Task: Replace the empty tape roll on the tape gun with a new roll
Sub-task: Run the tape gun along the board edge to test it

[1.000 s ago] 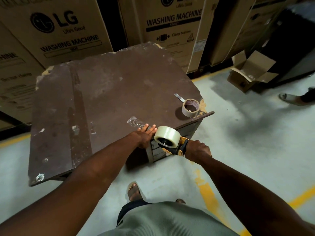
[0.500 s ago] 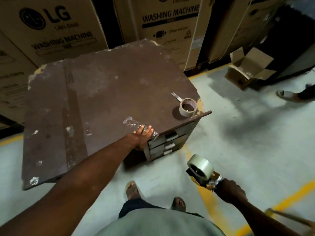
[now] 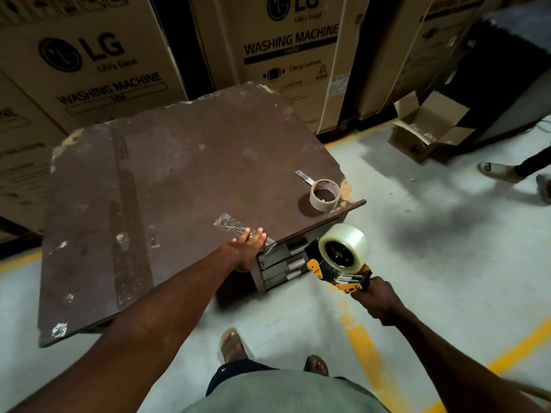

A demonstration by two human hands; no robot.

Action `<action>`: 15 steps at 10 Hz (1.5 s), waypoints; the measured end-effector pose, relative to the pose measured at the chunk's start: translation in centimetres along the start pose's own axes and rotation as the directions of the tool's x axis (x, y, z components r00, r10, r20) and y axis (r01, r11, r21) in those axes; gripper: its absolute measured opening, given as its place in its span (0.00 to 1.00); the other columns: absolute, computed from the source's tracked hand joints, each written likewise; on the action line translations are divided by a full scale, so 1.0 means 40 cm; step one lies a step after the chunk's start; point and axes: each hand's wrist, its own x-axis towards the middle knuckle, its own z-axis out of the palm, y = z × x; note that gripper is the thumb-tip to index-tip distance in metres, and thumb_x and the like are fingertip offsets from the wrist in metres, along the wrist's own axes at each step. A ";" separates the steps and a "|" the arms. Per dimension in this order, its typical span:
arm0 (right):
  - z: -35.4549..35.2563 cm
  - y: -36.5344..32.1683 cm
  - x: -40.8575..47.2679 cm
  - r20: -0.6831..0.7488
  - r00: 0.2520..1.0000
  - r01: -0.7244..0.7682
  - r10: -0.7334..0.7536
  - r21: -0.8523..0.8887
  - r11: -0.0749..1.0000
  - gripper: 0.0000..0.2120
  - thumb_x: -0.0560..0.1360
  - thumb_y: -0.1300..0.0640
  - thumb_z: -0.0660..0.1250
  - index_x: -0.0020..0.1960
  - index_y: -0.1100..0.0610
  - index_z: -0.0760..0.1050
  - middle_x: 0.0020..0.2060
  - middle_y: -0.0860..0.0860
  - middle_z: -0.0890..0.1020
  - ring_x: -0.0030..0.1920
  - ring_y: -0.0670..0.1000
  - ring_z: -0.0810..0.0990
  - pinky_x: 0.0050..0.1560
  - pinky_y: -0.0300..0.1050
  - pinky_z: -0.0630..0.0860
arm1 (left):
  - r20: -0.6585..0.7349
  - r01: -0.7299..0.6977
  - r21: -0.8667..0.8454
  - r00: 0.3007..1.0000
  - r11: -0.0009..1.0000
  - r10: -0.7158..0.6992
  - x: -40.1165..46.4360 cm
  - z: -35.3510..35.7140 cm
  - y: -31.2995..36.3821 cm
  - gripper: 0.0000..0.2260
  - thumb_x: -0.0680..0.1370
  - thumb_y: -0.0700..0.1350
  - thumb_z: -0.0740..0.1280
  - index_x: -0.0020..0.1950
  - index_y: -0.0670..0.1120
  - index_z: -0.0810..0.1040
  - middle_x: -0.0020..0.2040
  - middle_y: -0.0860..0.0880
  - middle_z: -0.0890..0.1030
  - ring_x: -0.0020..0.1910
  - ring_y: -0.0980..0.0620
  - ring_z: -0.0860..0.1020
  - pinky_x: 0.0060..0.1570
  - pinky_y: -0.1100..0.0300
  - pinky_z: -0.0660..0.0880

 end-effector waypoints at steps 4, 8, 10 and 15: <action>0.010 -0.237 0.046 0.234 0.967 -0.038 -0.100 0.521 0.853 0.06 0.76 0.61 0.70 0.44 0.62 0.76 0.26 0.56 0.71 0.24 0.53 0.68 0.26 0.42 0.67 | -0.173 0.030 0.041 0.985 0.999 -0.022 0.011 0.051 -0.009 0.43 0.76 0.41 0.64 0.81 0.48 0.38 0.82 0.51 0.37 0.81 0.43 0.40 0.77 0.41 0.52; 0.123 -0.710 0.223 0.364 0.920 -0.118 -0.148 0.614 0.780 0.11 0.75 0.60 0.71 0.36 0.61 0.75 0.26 0.57 0.75 0.23 0.54 0.72 0.27 0.44 0.71 | -0.358 -0.099 0.012 0.929 0.995 0.097 0.007 0.139 -0.060 0.38 0.78 0.44 0.61 0.81 0.44 0.41 0.82 0.46 0.41 0.81 0.42 0.40 0.78 0.44 0.42; 0.184 -0.875 0.324 0.449 0.882 -0.188 -0.139 0.608 0.771 0.06 0.75 0.64 0.64 0.40 0.61 0.75 0.25 0.55 0.74 0.22 0.52 0.71 0.24 0.39 0.70 | -0.315 -0.132 0.149 0.933 0.980 0.173 -0.016 0.107 -0.079 0.34 0.78 0.43 0.61 0.81 0.42 0.50 0.82 0.46 0.49 0.81 0.44 0.48 0.77 0.42 0.51; 0.231 -0.965 0.544 0.599 0.786 -0.242 -0.151 0.523 0.817 0.08 0.78 0.62 0.64 0.40 0.61 0.74 0.25 0.56 0.74 0.25 0.55 0.76 0.24 0.40 0.72 | -0.227 0.103 -0.376 0.953 0.921 -0.199 -0.004 0.097 -0.037 0.24 0.68 0.57 0.57 0.61 0.56 0.78 0.64 0.60 0.80 0.61 0.58 0.78 0.55 0.57 0.69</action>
